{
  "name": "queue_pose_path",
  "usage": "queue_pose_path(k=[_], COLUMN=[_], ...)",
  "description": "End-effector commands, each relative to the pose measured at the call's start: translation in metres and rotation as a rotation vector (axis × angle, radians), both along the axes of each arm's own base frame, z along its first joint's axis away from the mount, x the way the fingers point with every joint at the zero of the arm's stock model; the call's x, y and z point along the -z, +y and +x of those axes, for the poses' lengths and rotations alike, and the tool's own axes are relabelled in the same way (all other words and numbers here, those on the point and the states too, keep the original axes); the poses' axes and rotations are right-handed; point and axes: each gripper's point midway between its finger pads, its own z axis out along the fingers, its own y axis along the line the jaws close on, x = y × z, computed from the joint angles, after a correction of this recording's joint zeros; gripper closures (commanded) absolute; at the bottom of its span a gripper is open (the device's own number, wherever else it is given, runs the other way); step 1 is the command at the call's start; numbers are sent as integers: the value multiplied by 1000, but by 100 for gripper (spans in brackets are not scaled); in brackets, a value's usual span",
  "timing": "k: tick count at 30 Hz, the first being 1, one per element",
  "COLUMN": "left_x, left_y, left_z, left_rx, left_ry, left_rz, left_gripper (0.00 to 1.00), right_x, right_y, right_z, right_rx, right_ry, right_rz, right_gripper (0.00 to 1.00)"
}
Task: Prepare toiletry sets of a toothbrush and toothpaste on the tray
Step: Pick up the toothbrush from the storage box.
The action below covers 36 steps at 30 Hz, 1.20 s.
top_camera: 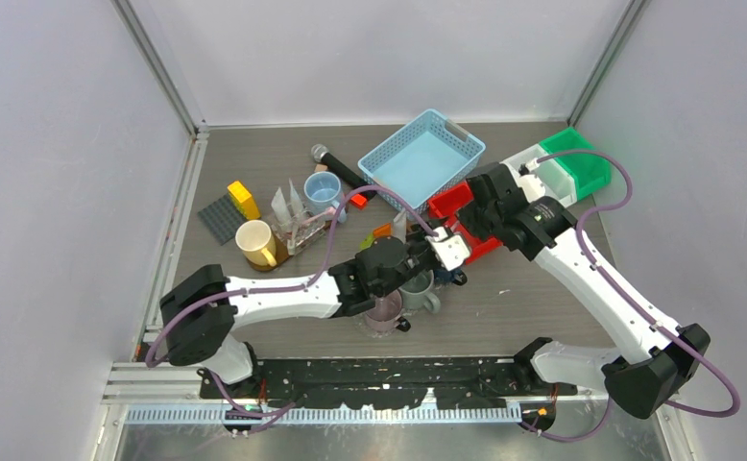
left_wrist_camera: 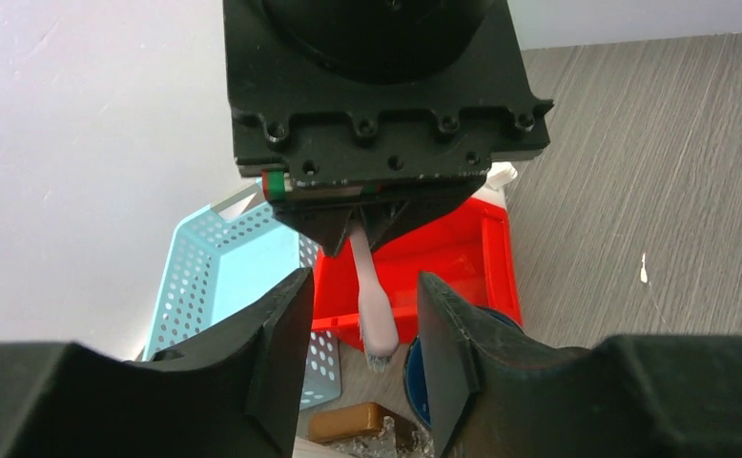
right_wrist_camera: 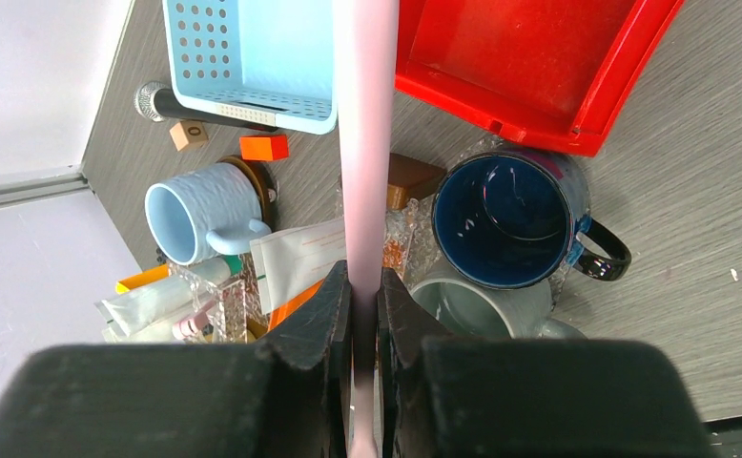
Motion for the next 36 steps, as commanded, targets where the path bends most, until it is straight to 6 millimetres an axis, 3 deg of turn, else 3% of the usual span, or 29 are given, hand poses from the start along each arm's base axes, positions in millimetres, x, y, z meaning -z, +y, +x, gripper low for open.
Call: queue_pose_path(k=[1, 8, 12, 16, 17, 18, 19, 25, 29, 34, 36], left_x=[-40, -37, -33, -34, -35, -37, -37, -45, -50, -48, -51], left_y=[-10, -13, -12, -10, -9, -8, -7, 7, 24, 54, 68], left_z=[0, 6, 8, 7, 6, 6, 5, 4, 4, 0, -8], left_rx=[2, -26, -36, -37, -37, -36, -36, -72, -114, -178, -183], left_ry=[-35, -44, -39, -38, -39, -37, -34, -7, 38, 138, 184], left_rz=[-124, -113, -105, -105, -108, -109, -107, -114, -94, -13, 12], left_gripper=[55, 63, 77, 99, 100, 100, 100, 100, 100, 100, 100], right_x=[-16, -12, -12, -14, -14, -15, -15, -21, -41, -77, -88], right_y=[-4, -2, -1, 2, 4, 5, 7, 8, 2, -14, -22], right_z=[2, 2, 2, 3, 3, 5, 5, 10, 12, 8, 5], right_rx=[39, 33, 31, 19, 10, -2, -11, -44, -80, -102, -117], right_ry=[-45, -36, -37, -50, -53, -67, -72, -153, -252, -410, -460], right_rz=[10, 7, 13, 22, 26, 29, 34, 30, -5, -61, -110], right_gripper=[98, 98, 98, 97, 95, 92, 80, 51, 38, 3, 1])
